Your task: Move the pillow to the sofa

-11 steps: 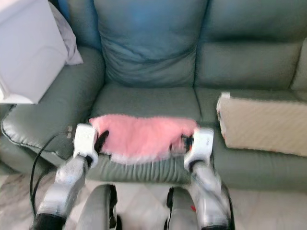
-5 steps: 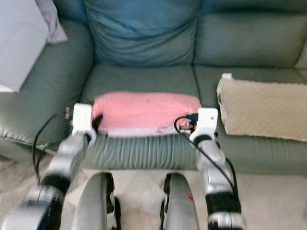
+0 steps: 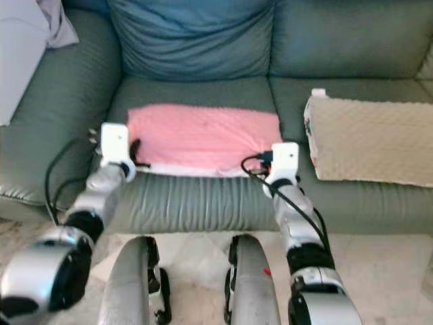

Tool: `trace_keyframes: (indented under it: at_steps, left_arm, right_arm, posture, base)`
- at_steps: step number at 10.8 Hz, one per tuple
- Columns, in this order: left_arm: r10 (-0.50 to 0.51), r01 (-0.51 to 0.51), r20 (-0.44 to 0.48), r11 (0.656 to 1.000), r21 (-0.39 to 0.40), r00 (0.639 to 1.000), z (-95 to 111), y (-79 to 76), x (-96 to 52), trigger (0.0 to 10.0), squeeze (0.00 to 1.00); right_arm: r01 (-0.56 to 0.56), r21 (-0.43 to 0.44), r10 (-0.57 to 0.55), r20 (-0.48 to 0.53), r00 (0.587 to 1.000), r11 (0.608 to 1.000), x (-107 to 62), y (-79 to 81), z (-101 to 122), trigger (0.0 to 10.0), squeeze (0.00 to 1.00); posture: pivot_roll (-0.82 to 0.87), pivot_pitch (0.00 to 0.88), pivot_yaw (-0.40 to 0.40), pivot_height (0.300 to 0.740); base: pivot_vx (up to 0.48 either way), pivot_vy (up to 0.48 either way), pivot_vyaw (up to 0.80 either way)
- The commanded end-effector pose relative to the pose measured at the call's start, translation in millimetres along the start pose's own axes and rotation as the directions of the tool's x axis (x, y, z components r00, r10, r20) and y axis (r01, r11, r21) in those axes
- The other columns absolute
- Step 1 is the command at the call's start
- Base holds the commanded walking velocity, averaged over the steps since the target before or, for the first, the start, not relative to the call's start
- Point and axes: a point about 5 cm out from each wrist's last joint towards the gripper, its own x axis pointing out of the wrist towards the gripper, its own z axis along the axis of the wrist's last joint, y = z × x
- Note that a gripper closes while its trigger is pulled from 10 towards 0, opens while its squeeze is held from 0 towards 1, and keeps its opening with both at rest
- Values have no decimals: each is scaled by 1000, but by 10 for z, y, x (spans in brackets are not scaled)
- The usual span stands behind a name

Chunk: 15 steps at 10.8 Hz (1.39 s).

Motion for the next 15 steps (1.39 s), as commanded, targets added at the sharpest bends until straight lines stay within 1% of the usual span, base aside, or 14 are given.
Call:
trace_keyframes:
  at_steps: [1, 2, 4, 5, 7, 8, 10, 12, 13, 14, 15]
  left_arm:
    - [54, -54, -13, 999, 5, 998, -37, 122, -8, 10000, 294]
    - [60, -60, -18, 998, 0, 998, -59, 141, -13, 10000, 1000]
    - [55, -55, -31, 998, 6, 998, -143, 130, -41, 10000, 1000]
    - [62, -61, -37, 998, 18, 997, -178, 149, -55, 10000, 1000]
    - [79, -74, -42, 991, 113, 996, -241, 234, -87, 10000, 1000]
    - [89, -86, -19, 987, 139, 996, -240, 285, -101, 10000, 1000]
    - [112, -104, -27, 975, 196, 993, -252, 342, -109, 10000, 1000]
    - [112, -103, -24, 965, 242, 993, -242, 378, -109, 10000, 1000]
    - [110, -102, -18, 963, 249, 994, -228, 377, -105, 10000, 1000]
    - [102, -99, 1, 967, 234, 995, -199, 367, -101, 10000, 1000]
    - [104, -109, 35, 968, 224, 994, -168, 413, -117, 10000, 1000]
  right_arm:
    - [4, 10, -3, -16, 1000, 1000, -20, -5, -74, 10000, 502]
    - [1, 17, -1, -15, 1000, 1000, -26, 5, -100, 10000, 1000]
    - [17, 20, -16, -18, 1000, 1000, -48, -27, -167, 10000, 1000]
    - [10, -4, -10, -15, 1000, 1000, -62, -64, -169, 10000, 1000]
    - [12, -12, -12, -14, 1000, 1000, -85, -120, -183, 10000, 1000]
    - [11, -17, -11, -14, 1000, 1000, -92, -126, -197, 10000, 1000]
    - [44, -26, -44, -17, 999, 999, -105, -159, -206, 10000, 1000]
    - [43, -21, -43, 13, 999, 999, -118, -117, -175, 10000, 1000]
    - [43, -20, -42, 15, 999, 999, -129, -102, -187, 10000, 1000]
    - [41, -28, -41, 8, 999, 999, -150, -93, -230, 10000, 1000]
    - [41, -34, -41, 9, 999, 999, -198, -89, -265, 10000, 1000]
  posture:
    - [-58, 276, 15, 621]
    - [-60, 274, 14, 621]
    - [-58, 270, 14, 621]
    - [-57, 267, 11, 621]
    - [-58, 253, 7, 621]
    - [-54, 248, 4, 621]
    - [-51, 224, -2, 621]
    - [-55, 199, -7, 621]
    - [-59, 183, -7, 621]
    - [-61, 168, -4, 621]
    - [-63, 154, -2, 621]
  base:
    - [0, 0, 0]
    - [0, 0, 0]
    - [0, 0, 0]
    - [0, 0, 0]
    - [0, 0, 0]
    - [0, 0, 0]
    - [0, 0, 0]
    - [0, 0, 0]
    - [0, 0, 0]
    - [0, 0, 0]
    - [0, 0, 0]
